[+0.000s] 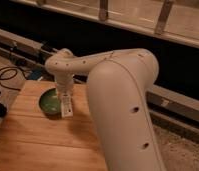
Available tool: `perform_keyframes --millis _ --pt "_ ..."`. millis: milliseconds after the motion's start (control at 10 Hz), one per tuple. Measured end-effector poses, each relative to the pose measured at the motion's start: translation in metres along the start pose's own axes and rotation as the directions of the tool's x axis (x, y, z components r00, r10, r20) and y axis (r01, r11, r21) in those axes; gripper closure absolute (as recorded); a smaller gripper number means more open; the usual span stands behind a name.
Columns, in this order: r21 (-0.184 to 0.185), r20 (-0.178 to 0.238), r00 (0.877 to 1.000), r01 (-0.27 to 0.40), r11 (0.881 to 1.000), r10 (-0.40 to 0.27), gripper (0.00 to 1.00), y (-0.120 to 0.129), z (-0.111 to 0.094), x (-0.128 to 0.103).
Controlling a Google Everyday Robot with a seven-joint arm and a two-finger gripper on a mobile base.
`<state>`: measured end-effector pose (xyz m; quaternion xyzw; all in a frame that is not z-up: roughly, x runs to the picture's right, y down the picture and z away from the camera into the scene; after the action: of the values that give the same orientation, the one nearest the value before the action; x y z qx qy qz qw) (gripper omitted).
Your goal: Place the bottle in the ceramic bowl
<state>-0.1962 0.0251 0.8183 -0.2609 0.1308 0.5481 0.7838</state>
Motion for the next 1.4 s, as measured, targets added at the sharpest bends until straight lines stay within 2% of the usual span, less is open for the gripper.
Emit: perform_keyframes --millis 200,300,500,600,800,1300,1400 --pt "0.025 0.037 0.997 0.071 0.997 -0.071 1.0 0.014 -0.011 -0.028" --pt "0.024 0.056 0.994 0.092 0.996 -0.093 1.0 0.015 -0.017 -0.038" --pt "-0.012 0.117 0.985 0.128 0.992 -0.126 1.0 0.017 -0.025 -0.055" --pt "-0.02 0.13 0.983 0.135 0.991 -0.131 0.99 0.017 -0.027 -0.059" --pt "-0.022 0.13 0.982 0.138 0.99 -0.134 0.85 0.02 -0.026 -0.059" --pt "-0.022 0.13 0.983 0.135 0.991 -0.131 0.32 0.018 -0.027 -0.058" --pt "-0.022 0.13 0.983 0.135 0.991 -0.131 0.25 0.018 -0.027 -0.058"
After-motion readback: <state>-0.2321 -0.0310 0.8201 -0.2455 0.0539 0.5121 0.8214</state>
